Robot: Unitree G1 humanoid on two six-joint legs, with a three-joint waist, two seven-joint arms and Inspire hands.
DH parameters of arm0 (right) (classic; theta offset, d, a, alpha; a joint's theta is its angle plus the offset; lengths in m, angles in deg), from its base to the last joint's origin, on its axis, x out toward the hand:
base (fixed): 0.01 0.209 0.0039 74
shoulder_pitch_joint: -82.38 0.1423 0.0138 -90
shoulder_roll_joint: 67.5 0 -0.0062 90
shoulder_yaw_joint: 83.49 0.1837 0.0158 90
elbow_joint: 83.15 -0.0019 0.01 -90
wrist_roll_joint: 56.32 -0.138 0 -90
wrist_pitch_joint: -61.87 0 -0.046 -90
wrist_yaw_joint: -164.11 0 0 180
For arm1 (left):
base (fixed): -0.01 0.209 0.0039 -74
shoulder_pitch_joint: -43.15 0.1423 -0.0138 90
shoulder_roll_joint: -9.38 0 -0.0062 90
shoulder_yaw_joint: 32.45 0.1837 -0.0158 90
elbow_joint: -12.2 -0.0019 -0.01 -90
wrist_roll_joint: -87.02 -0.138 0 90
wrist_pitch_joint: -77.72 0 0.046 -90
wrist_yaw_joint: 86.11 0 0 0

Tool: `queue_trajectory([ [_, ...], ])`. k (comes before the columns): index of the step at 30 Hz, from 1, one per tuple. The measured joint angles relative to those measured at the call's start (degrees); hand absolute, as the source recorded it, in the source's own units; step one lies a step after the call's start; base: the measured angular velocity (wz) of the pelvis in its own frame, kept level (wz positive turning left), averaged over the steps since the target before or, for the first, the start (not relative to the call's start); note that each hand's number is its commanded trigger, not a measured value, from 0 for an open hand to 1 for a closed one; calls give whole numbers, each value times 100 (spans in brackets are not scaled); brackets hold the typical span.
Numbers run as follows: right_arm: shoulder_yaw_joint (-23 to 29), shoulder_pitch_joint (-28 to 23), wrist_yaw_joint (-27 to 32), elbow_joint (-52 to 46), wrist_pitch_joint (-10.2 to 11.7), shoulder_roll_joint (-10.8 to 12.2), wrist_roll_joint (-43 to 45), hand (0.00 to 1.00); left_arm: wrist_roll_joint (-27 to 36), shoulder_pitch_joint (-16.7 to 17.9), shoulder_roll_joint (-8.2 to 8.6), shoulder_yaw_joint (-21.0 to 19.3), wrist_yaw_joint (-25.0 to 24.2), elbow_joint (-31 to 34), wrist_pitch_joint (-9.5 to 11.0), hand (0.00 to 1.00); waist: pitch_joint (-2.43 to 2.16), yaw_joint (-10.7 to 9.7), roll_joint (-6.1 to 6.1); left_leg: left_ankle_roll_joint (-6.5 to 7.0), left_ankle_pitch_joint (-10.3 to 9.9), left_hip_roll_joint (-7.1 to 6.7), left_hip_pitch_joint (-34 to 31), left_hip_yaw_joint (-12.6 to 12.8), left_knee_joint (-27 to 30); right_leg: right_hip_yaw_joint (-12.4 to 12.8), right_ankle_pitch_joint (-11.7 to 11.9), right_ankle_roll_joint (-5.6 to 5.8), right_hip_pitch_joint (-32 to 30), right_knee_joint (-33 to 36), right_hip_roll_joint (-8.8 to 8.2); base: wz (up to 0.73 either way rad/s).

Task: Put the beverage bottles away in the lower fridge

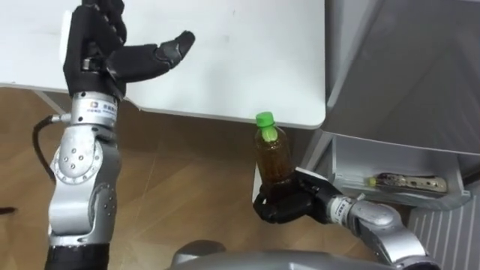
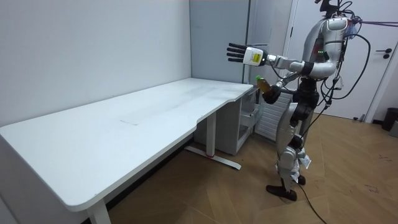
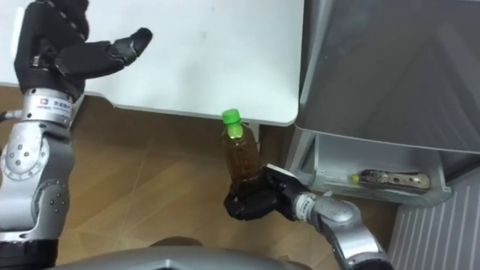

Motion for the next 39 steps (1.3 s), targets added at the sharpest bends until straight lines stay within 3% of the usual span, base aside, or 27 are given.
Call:
queue_trajectory([
  [6,241,-213,57,-4,-103,-10,59,100,172,174,23,-308,399,-711,46,0,-25,83,8,-1,1,12,76,11,-65,23,-1,1,0,-4,3,-3],
  [8,305,-202,60,-6,-163,-28,216,100,151,279,20,-394,623,-1226,38,0,-77,98,42,-1,0,14,105,67,-91,93,-3,3,-3,-6,3,-13],
  [12,377,-203,63,-6,-248,-32,226,100,188,327,20,-442,826,-1751,25,0,-90,166,6,-1,1,12,125,71,-93,103,-3,3,2,2,3,-2],
  [18,336,-227,158,9,-256,12,212,100,194,354,22,-423,1118,-2834,19,0,-37,257,-50,0,-2,10,134,78,-77,104,-2,2,35,-1,7,0],
  [23,285,-223,279,8,-376,26,190,100,520,584,24,-267,1319,-3415,1,0,-51,211,-74,2,-2,4,107,71,-89,100,-5,6,49,-7,-8,0],
  [26,284,-223,294,8,-431,67,158,100,839,755,24,-145,1398,-3810,-14,0,-35,199,-110,1,-1,3,97,70,-85,97,-11,2,64,-29,-2,0],
  [33,242,-216,398,32,-431,99,-68,100,999,713,17,-47,1440,-4641,-13,0,-12,177,-167,8,-12,-8,78,59,-77,71,-26,-2,101,-180,-8,3],
  [39,166,-184,530,544,-430,95,-251,100,928,728,18,316,1321,-5482,-27,0,-12,133,-169,10,-43,-13,62,45,-71,87,-26,0,85,-190,-6,0],
])
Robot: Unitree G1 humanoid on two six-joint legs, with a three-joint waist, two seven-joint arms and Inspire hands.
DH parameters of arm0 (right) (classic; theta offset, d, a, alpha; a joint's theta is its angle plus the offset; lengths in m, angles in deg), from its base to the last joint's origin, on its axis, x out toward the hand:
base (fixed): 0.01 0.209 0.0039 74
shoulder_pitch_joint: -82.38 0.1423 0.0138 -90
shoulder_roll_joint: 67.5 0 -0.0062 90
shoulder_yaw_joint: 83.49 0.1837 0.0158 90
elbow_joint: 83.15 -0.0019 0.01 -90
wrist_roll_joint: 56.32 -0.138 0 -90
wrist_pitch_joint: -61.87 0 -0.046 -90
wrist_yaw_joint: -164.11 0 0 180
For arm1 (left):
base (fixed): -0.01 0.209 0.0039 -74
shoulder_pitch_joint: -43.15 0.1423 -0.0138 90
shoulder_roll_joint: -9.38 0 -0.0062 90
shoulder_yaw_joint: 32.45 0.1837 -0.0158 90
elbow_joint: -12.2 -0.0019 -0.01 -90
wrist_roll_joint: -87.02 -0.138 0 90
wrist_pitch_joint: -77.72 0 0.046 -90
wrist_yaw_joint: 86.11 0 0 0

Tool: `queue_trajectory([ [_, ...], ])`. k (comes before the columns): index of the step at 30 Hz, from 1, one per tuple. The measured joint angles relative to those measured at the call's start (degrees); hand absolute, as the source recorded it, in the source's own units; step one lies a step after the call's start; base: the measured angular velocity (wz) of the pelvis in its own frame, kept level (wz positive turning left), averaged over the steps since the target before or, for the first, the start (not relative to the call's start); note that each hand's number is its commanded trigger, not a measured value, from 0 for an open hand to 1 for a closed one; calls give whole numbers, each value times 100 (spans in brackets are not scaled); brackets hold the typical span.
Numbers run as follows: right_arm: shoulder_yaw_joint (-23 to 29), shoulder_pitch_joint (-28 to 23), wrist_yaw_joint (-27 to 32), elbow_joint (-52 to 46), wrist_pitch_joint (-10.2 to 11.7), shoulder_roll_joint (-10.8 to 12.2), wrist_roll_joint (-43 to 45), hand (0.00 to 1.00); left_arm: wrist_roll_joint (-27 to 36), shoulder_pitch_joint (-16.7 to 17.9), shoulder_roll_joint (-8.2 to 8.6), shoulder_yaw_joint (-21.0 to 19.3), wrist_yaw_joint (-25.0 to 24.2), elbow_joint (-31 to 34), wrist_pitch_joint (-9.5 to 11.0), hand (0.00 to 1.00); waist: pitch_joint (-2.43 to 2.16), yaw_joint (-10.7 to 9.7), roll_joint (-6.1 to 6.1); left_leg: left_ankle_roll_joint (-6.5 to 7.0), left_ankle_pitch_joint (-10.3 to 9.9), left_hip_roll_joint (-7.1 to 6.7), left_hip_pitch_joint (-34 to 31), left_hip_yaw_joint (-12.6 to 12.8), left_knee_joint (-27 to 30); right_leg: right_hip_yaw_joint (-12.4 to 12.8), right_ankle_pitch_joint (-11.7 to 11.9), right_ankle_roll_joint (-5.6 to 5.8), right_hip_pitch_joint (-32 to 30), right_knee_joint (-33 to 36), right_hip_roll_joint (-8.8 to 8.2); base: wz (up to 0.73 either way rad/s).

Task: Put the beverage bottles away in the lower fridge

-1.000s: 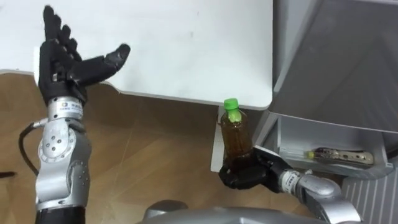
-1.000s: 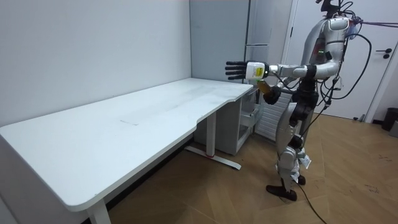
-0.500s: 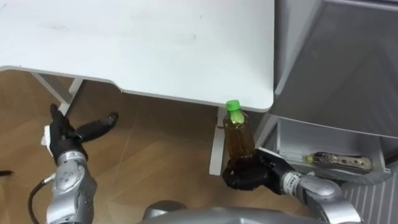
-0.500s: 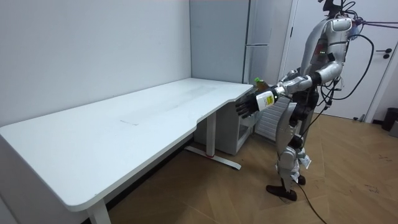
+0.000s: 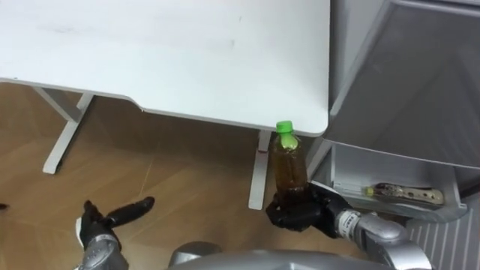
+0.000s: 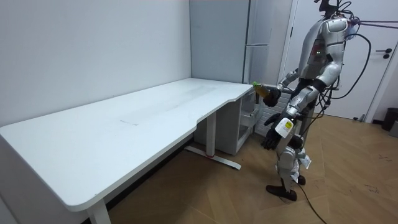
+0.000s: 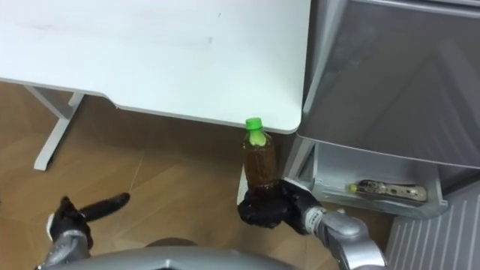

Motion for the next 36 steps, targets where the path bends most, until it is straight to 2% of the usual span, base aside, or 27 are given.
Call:
queue_trajectory([
  [1,-11,-6,2,25,0,-10,-4,100,-15,0,-1,49,-29,-166,3,0,-16,-29,-17,-4,-3,1,-13,1,-22,1,0,0,-3,6,6,0],
  [3,-7,1,42,29,0,-18,-50,100,-114,-15,2,118,-120,-487,-4,0,-14,-95,10,-7,-4,2,-21,17,-22,-28,0,-1,-2,15,9,0],
  [5,-8,-1,144,29,0,-58,-224,100,-343,-16,8,258,-280,-739,-108,0,-13,-162,43,-7,-6,8,-26,44,-26,-34,0,-1,-7,36,8,0],
  [10,2,69,235,63,4,-99,-501,100,-986,-4,6,497,-650,-896,-142,0,-16,-272,51,-7,-8,-4,-83,13,-2,-53,1,-1,-67,85,10,0],
  [13,0,93,369,256,16,-83,-691,100,-1022,-6,11,616,-734,-1012,-146,0,-23,-327,37,-4,-7,-18,-98,32,5,-53,1,0,-79,85,5,0],
  [16,-19,92,401,414,78,-71,-752,100,-1083,0,13,617,-763,-1167,-212,0,-28,-420,7,-2,-7,-21,-98,18,6,-44,1,0,-87,93,2,-2],
  [19,-40,95,467,564,143,-68,-770,100,-1406,-43,11,623,-828,-1219,-295,0,-28,-467,-5,-2,-7,-19,-100,9,9,-12,1,0,-92,93,6,-3],
  [27,45,99,947,1048,124,-15,-1168,100,-1773,-76,-15,612,-931,-1205,-316,0,-37,-568,-17,-1,-7,-7,-118,84,5,15,1,0,-133,97,5,-3],
  [30,83,98,1131,1069,127,15,-1476,100,-1879,-105,-27,608,-994,-1206,-316,0,-39,-591,-7,-1,-7,2,-107,112,-11,37,2,-1,-175,103,7,-5],
  [36,96,99,1547,1073,127,39,-2674,100,-1980,-111,17,610,-984,-1204,-317,0,-31,-591,49,-1,-7,8,-97,193,-59,101,3,-1,-181,101,7,-6],
])
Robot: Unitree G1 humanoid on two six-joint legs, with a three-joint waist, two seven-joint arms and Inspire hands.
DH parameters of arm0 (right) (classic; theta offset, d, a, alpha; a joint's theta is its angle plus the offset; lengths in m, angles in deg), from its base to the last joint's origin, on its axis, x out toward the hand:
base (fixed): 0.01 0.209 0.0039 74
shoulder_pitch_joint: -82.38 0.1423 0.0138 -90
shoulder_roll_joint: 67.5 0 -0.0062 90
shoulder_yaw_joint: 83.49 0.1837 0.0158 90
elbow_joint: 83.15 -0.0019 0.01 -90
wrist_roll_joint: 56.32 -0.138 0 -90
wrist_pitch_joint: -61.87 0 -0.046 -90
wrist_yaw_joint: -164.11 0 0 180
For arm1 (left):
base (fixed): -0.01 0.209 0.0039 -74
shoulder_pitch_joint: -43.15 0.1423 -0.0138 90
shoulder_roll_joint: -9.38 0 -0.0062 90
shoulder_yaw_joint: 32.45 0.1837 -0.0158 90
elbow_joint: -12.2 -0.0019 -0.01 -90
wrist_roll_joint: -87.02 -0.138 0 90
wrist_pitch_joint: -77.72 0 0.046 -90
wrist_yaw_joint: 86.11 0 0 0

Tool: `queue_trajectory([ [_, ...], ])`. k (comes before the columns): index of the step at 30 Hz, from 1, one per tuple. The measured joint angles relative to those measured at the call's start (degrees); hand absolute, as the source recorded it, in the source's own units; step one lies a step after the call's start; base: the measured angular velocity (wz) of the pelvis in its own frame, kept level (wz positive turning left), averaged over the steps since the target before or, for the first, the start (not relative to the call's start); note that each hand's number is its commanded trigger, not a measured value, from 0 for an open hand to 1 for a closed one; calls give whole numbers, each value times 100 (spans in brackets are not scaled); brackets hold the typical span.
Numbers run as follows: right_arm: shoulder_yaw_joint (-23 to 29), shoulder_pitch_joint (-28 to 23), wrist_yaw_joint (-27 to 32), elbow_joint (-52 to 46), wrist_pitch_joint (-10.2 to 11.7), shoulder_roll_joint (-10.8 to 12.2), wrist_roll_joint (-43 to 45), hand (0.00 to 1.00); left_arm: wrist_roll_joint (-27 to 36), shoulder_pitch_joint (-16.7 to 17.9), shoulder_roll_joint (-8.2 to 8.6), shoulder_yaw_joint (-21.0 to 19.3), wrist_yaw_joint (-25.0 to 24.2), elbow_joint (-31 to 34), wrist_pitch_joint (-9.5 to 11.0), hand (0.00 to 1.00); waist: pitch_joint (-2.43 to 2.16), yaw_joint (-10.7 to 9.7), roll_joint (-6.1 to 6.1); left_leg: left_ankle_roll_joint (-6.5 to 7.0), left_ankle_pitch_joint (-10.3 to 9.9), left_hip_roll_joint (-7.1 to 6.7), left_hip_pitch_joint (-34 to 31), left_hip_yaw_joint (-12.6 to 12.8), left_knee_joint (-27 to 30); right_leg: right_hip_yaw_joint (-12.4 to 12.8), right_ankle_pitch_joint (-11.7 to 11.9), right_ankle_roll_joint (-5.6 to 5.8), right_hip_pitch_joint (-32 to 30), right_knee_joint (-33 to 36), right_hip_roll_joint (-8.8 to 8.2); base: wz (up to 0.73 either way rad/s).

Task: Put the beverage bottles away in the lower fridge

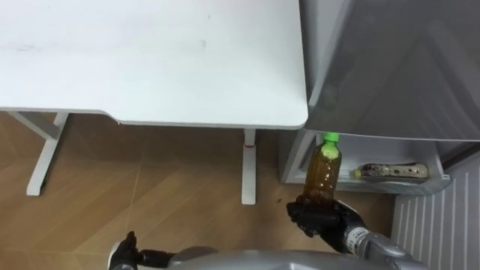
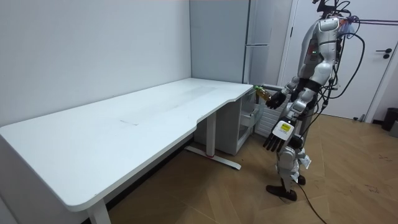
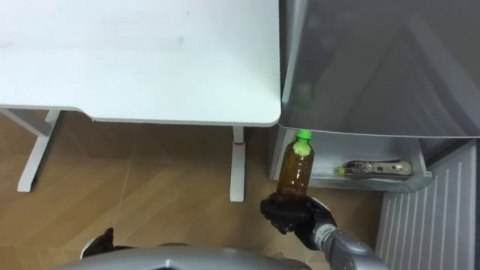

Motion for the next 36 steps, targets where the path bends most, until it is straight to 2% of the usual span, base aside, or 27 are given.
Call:
queue_trajectory([
  [4,-4,0,223,44,7,10,-1339,100,-17,-2,19,5,-9,-6,2,0,13,2,58,0,0,4,32,36,-37,22,0,0,-6,-5,0,-4],
  [8,1,3,280,318,113,39,-2730,100,0,2,27,7,-16,-9,2,0,15,-16,82,0,0,3,33,34,-56,15,0,1,-6,-11,1,0],
  [10,49,3,296,429,119,66,-3139,100,5,5,30,7,-16,-11,2,0,16,-26,86,0,0,3,33,34,-59,10,0,1,-8,-11,1,0],
  [18,167,5,356,648,265,128,-3719,100,8,24,31,0,-13,-14,4,0,11,-97,77,0,0,3,35,38,-63,0,0,1,-13,-11,1,0],
  [24,169,1,435,677,325,151,-4625,100,-8,165,30,-7,-15,-4,9,0,3,-93,87,-1,0,6,38,38,-32,-13,0,1,5,-4,3,0],
  [32,403,1,474,704,407,173,-5348,100,-463,396,30,3,3,-53,-15,0,12,-86,140,-2,-21,2,14,-52,58,-62,-1,2,0,-12,2,2],
  [36,506,20,594,631,524,170,-5705,100,-950,463,43,2,-16,-146,-140,0,-9,-64,172,0,-18,-17,-10,-50,73,-64,-25,7,-10,-29,-6,2],
])
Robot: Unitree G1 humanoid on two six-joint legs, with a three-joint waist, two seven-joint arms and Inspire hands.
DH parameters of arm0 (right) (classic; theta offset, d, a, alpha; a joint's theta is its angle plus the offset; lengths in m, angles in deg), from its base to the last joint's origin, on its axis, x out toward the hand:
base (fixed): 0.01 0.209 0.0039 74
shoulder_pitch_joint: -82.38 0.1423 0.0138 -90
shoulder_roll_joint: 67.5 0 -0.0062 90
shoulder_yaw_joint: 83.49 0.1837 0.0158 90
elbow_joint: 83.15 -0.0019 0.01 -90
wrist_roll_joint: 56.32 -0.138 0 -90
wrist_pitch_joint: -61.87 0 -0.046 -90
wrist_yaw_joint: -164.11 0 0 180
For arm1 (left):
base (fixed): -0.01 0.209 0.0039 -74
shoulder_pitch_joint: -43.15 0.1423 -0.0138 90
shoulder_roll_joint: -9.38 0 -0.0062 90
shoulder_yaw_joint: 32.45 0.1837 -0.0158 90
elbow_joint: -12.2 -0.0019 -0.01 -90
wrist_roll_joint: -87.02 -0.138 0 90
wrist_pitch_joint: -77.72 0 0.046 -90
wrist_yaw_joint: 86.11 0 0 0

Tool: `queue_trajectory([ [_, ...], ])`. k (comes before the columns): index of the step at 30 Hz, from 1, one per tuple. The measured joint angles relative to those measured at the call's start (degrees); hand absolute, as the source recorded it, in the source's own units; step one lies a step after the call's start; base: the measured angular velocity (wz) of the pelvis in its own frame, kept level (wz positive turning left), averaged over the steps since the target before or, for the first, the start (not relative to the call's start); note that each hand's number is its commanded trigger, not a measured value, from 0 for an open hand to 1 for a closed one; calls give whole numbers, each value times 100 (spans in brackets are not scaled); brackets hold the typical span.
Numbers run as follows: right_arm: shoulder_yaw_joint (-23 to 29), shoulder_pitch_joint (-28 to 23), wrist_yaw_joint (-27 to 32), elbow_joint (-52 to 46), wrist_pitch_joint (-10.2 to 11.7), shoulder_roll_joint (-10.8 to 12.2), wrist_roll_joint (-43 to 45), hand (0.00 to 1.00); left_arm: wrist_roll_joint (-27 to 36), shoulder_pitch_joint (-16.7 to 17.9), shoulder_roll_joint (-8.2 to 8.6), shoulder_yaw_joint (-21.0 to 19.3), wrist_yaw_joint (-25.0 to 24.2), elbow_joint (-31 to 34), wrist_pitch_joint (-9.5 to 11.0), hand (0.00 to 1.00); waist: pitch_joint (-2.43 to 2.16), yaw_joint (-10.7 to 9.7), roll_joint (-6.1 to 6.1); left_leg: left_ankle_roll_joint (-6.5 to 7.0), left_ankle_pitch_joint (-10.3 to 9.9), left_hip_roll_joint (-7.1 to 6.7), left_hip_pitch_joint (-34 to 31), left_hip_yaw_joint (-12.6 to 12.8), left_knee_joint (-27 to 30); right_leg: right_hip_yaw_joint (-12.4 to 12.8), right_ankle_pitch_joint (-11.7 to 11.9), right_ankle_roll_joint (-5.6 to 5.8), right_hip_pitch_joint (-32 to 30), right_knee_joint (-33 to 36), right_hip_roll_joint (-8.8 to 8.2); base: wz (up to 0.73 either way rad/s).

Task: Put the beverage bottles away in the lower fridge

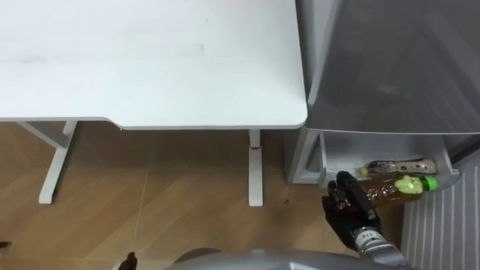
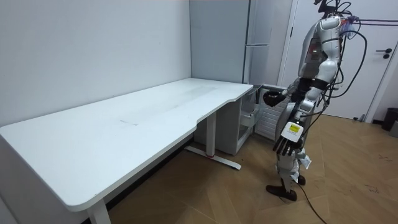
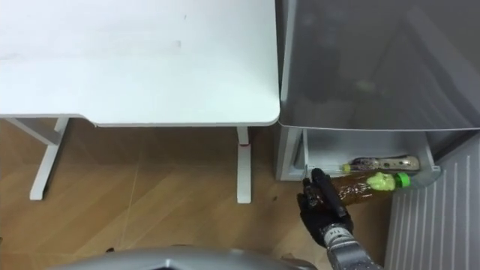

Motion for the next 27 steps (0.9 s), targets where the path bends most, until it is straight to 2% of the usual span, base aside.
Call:
queue_trajectory([
  [5,119,272,208,2,194,-10,-251,100,-331,-40,78,-1,-89,-20,-116,0,2,94,-8,8,10,-13,10,-6,6,4,-3,4,-7,2,-8,1],
  [8,186,510,209,14,221,-18,-502,100,-330,-87,76,2,-105,-20,-126,0,1,94,-3,8,10,-22,-145,-63,57,-41,-3,4,-97,0,-8,7],
  [11,378,765,210,125,205,-27,-505,100,-331,-192,66,-2,-130,-21,-134,0,0,87,-1,18,19,-36,-279,-108,106,-113,-3,4,-215,8,-18,14],
  [15,907,1418,269,746,204,-35,-494,100,-268,-448,18,-5,-229,-15,-152,0,7,65,-12,36,54,-63,-596,-232,194,-257,-1,4,-439,58,-38,18],
  [16,931,1458,212,753,195,-35,-442,100,-275,-513,-6,-2,-227,-15,-154,0,8,81,-8,34,90,-63,-685,-244,185,-268,-1,4,-541,137,-46,8],
  [17,932,1534,219,806,148,-35,-405,100,-274,-570,-39,-2,-228,-19,-160,0,35,56,-34,29,123,-64,-773,-252,173,-274,3,-3,-634,156,-47,4],
  [19,1047,1748,323,1051,138,-41,-407,100,-274,-708,-61,-4,-228,-20,-163,0,60,58,-70,34,163,-63,-919,-270,176,-309,12,-16,-795,204,-55,6],
  [27,1292,2490,712,1601,86,-217,-430,100,-264,-1047,-190,12,-227,-257,-158,0,73,83,-93,69,319,-73,-1421,-264,144,-338,38,-28,-1387,420,-104,2],
])
